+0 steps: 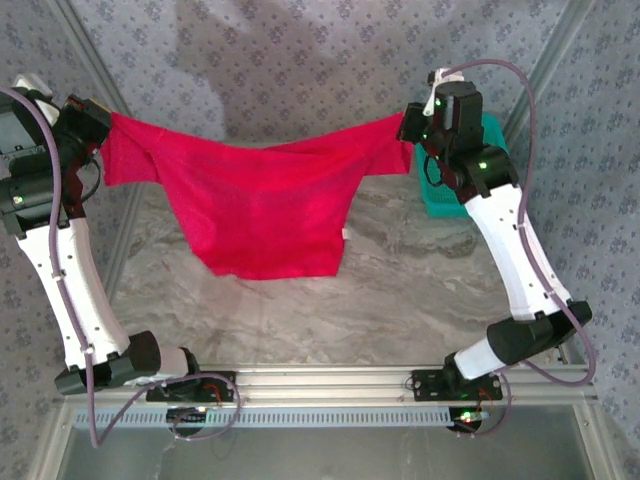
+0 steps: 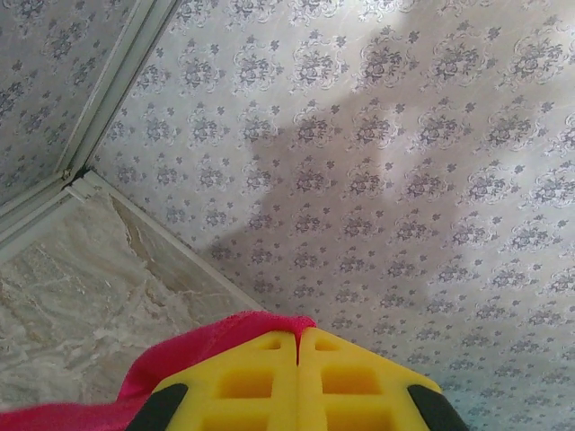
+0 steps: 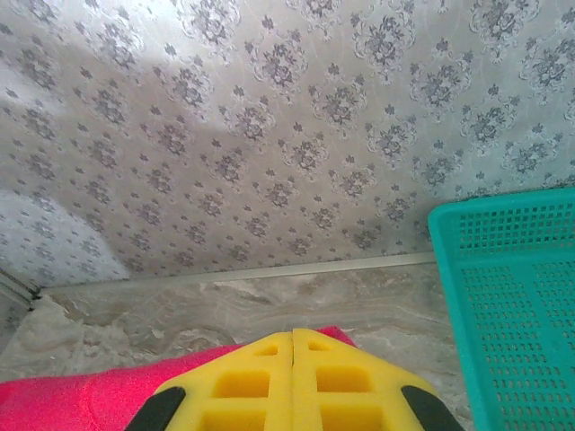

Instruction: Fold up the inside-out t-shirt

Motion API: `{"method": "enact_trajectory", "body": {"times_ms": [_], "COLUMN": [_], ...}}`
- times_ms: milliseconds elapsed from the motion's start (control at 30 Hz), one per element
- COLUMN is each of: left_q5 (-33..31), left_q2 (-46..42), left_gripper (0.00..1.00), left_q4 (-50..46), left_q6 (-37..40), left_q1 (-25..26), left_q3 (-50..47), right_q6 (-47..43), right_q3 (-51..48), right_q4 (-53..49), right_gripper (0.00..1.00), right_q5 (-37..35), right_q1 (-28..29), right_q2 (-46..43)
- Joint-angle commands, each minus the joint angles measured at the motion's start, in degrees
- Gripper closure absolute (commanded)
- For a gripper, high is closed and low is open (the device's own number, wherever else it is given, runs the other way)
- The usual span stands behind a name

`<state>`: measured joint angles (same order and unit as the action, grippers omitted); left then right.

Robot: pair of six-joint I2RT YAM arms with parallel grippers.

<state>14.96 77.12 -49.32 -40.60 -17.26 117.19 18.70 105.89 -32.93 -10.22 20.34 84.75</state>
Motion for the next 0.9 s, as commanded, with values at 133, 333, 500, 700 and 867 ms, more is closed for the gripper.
{"method": "enact_trajectory", "body": {"times_ms": [133, 333, 500, 700, 867], "left_q5": [0.8, 1.1, 0.9, 2.2, 4.7], "left_q2": [-4.6, -6.8, -8.1, -5.8, 0.1], "left_gripper": [1.00, 1.00, 1.00, 1.00, 1.00], "left_q4": [4.6, 3.9, 5.7, 15.5, 26.8], "left_q6": [0.8, 0.3, 0.3, -0.7, -1.0], "left_q1": [-0.5, -0.5, -0.5, -0.5, 0.3], "left_q3": [0.0, 3.1, 4.3, -4.6, -13.1], "right_q6": [1.6, 1.8, 0.1, -3.9, -4.9], "right_q3": [-1.5, -1.8, -1.5, -1.8, 0.6], "right_q4": [4.1, 4.0, 4.8, 8.4, 11.2], "right_gripper": [1.00, 1.00, 1.00, 1.00, 1.00], "right_q5": [0.8, 1.3, 0.4, -1.3, 0.7], "right_q1": [0.6, 1.3, 1.4, 0.8, -0.8], "right_q2": [-8.4, -13.6, -15.4, -10.7, -2.8]}}
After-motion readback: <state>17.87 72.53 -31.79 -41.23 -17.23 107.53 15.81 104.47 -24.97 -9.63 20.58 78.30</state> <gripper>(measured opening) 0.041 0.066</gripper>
